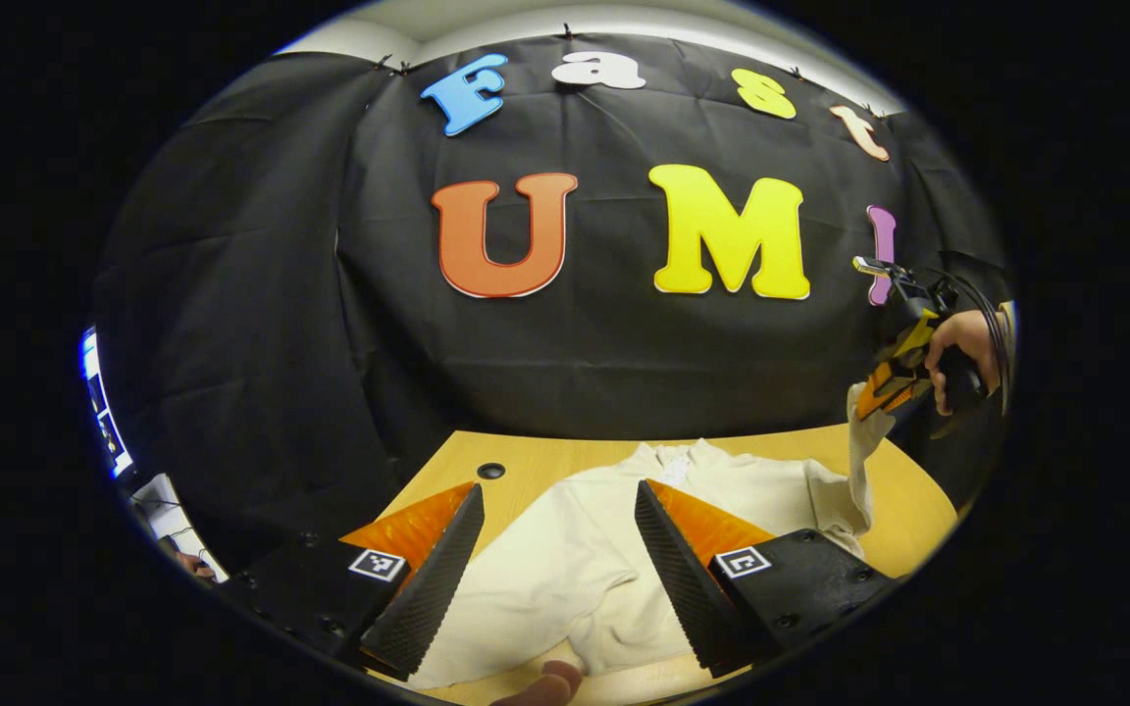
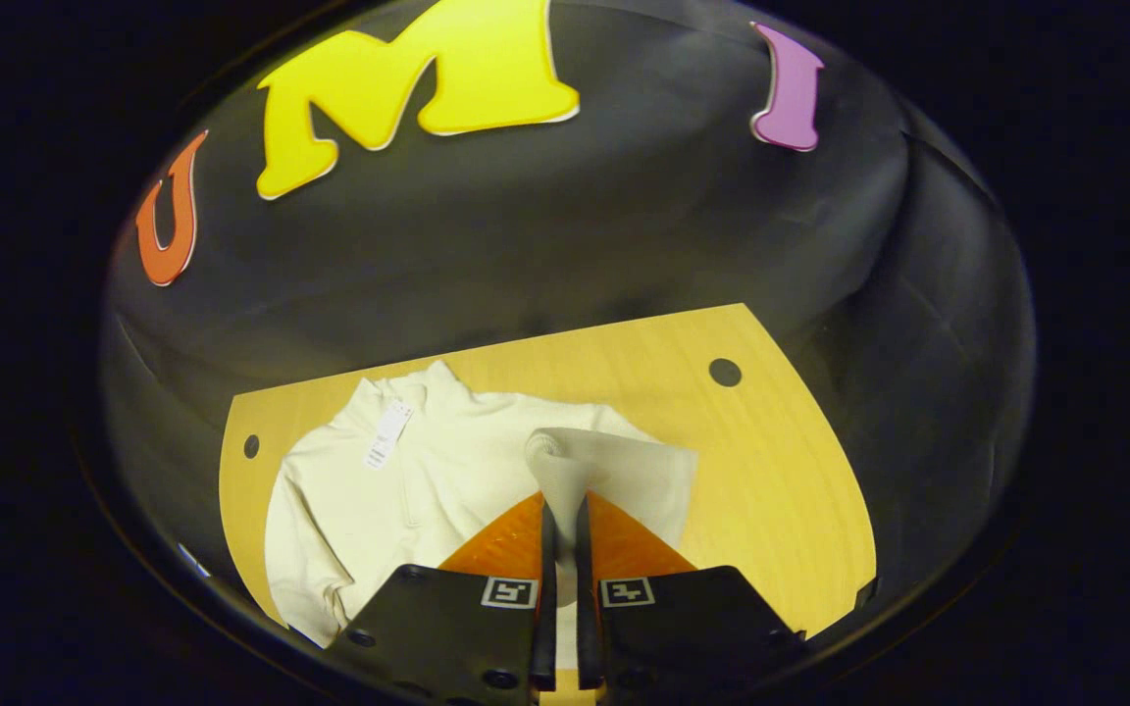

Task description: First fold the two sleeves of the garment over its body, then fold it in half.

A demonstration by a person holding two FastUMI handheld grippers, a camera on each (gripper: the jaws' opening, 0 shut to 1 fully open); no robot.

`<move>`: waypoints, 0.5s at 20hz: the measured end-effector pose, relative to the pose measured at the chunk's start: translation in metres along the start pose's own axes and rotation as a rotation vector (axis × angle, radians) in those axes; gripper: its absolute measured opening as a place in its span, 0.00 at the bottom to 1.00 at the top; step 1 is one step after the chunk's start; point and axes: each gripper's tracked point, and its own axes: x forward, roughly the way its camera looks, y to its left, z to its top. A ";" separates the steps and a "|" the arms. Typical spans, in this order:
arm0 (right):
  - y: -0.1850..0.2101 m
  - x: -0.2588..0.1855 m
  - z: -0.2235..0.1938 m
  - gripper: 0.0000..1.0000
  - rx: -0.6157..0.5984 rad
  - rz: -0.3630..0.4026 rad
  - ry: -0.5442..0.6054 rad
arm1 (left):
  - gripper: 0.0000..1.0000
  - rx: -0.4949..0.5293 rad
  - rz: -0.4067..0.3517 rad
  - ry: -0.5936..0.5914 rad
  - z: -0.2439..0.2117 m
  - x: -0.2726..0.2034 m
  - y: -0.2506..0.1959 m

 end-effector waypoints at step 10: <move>0.190 0.036 -0.021 0.09 -0.182 0.205 0.018 | 0.99 -0.043 0.061 0.061 -0.033 0.003 0.059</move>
